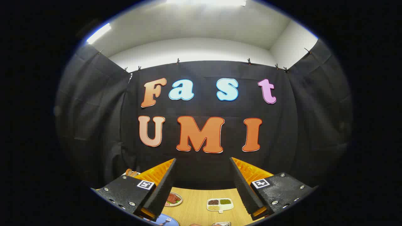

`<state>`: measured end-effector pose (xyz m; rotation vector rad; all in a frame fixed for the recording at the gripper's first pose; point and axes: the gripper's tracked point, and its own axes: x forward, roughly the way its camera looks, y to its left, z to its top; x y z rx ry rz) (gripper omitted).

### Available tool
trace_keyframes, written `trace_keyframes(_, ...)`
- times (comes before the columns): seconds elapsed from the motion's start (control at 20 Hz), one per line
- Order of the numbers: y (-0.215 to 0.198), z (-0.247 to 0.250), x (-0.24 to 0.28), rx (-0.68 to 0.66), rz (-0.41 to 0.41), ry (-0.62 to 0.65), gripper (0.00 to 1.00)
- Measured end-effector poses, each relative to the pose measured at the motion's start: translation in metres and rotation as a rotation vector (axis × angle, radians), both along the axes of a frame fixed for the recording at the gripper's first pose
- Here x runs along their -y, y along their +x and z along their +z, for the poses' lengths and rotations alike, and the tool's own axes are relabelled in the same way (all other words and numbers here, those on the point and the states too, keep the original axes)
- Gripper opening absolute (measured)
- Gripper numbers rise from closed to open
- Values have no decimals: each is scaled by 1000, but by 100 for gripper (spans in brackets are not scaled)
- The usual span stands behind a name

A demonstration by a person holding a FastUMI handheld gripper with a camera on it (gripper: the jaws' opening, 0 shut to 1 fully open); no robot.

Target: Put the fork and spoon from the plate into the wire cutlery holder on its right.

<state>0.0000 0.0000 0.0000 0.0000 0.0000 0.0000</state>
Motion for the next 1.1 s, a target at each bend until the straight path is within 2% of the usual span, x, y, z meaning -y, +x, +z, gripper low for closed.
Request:
trace_keyframes(0.8, -8, -14, -10, -38, 2, -3, 97)
trace_keyframes(1.1, -5, -43, -15, -94, -4, -21, 97)
